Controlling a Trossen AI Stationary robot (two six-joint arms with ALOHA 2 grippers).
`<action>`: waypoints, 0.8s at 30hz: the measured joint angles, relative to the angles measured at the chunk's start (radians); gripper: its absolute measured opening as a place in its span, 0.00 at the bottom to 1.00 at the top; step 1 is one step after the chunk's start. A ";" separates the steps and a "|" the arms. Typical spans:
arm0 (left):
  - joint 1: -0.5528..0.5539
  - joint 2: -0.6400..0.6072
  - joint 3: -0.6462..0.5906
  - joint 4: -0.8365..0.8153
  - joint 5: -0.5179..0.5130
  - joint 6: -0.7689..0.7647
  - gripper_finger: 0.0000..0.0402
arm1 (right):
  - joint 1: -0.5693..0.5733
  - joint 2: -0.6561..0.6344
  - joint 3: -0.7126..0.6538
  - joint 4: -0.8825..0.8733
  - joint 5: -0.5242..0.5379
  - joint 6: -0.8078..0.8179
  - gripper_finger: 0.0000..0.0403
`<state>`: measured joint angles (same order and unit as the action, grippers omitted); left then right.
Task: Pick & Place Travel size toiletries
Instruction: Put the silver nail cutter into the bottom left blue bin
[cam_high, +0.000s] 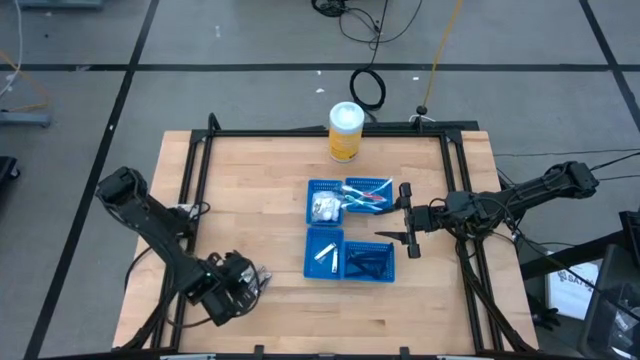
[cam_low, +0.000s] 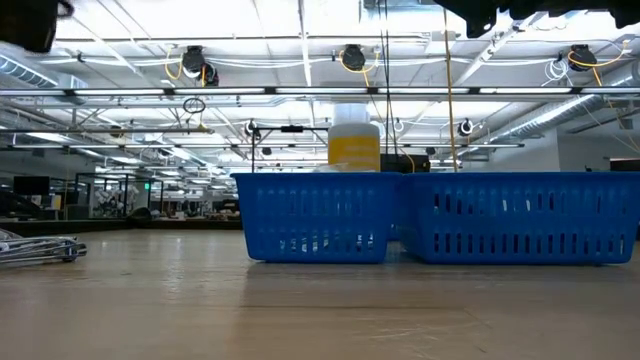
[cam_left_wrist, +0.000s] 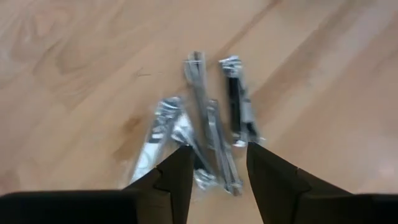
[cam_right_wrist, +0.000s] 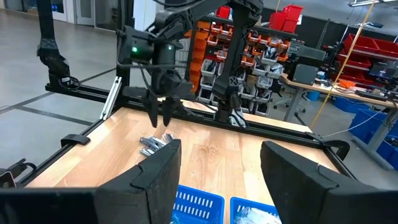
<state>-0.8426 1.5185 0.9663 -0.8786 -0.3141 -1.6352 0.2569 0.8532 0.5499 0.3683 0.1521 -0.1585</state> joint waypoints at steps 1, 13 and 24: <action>-0.003 0.000 -0.015 0.005 0.000 -0.015 0.35 | 0.000 0.000 0.000 0.000 0.000 0.000 0.52; -0.005 0.000 -0.200 0.167 0.092 -0.057 0.34 | 0.000 0.000 0.000 -0.004 0.000 -0.001 0.52; -0.006 -0.005 -0.316 0.252 0.048 -0.090 0.34 | 0.000 0.000 0.000 -0.003 0.000 -0.001 0.52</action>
<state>-0.8486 1.5139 0.6504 -0.6262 -0.2665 -1.7251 0.2569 0.8532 0.5495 0.3656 0.1520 -0.1597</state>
